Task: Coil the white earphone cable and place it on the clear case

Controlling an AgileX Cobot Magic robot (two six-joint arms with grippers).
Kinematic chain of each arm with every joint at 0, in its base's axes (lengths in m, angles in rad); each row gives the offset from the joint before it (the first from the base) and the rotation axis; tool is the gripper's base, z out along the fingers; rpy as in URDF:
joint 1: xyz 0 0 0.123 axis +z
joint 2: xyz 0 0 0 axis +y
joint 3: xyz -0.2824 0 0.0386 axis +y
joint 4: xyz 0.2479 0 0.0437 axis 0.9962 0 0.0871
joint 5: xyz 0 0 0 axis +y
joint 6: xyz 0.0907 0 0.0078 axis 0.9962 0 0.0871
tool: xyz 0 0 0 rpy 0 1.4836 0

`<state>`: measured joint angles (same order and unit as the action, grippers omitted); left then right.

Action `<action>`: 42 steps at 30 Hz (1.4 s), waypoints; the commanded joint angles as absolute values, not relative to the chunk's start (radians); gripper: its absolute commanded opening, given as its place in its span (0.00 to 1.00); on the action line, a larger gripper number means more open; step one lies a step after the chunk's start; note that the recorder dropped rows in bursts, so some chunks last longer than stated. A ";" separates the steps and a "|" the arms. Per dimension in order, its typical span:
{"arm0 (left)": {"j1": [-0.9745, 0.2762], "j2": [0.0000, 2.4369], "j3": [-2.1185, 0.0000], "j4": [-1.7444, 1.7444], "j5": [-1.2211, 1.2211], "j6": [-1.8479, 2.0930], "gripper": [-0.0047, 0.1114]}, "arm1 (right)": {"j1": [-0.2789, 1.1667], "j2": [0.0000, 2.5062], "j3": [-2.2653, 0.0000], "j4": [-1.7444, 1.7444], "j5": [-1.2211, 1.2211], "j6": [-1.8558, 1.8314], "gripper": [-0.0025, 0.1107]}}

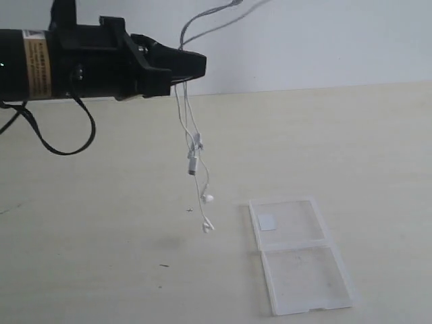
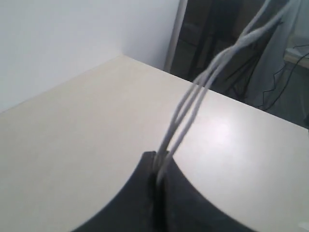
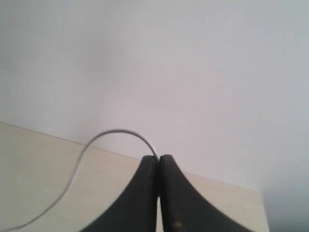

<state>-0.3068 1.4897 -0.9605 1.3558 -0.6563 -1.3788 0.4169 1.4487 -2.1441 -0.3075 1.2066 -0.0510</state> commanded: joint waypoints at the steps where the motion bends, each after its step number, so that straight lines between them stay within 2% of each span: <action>1: -0.298 1.382 -0.966 1.492 -0.548 -1.522 0.04 | 0.412 1.422 -2.064 -0.376 1.221 -0.043 0.02; 6: -0.298 1.252 -0.966 1.744 -0.419 -1.760 0.04 | 0.412 1.420 -1.902 -0.374 1.221 -0.043 0.02; 14: -0.207 1.132 -0.935 1.744 -0.431 -1.833 0.04 | 0.412 1.422 -1.585 -0.176 1.221 -0.090 0.02; 18: -0.152 1.103 -0.920 1.744 -0.481 -1.844 0.04 | 0.412 1.422 -1.449 -0.031 1.093 -0.163 0.02; 26: -0.118 1.095 -0.919 1.744 -0.533 -1.844 0.04 | 0.412 1.483 -1.214 0.589 0.909 -0.655 0.02; 32: -0.118 1.095 -0.919 1.744 -0.533 -1.844 0.04 | 0.414 1.599 -1.165 1.011 0.835 -1.003 0.02; 35: -0.118 1.095 -0.919 1.744 -0.525 -1.844 0.04 | 0.414 1.659 -1.165 1.093 0.840 -1.055 0.12; 40: -0.118 1.095 -0.919 1.744 -0.485 -1.844 0.04 | 0.414 1.710 -1.165 1.083 0.847 -1.054 0.39; 42: -0.118 1.095 -0.919 1.744 -0.472 -1.844 0.04 | 0.414 1.709 -1.165 1.083 0.866 -1.047 0.47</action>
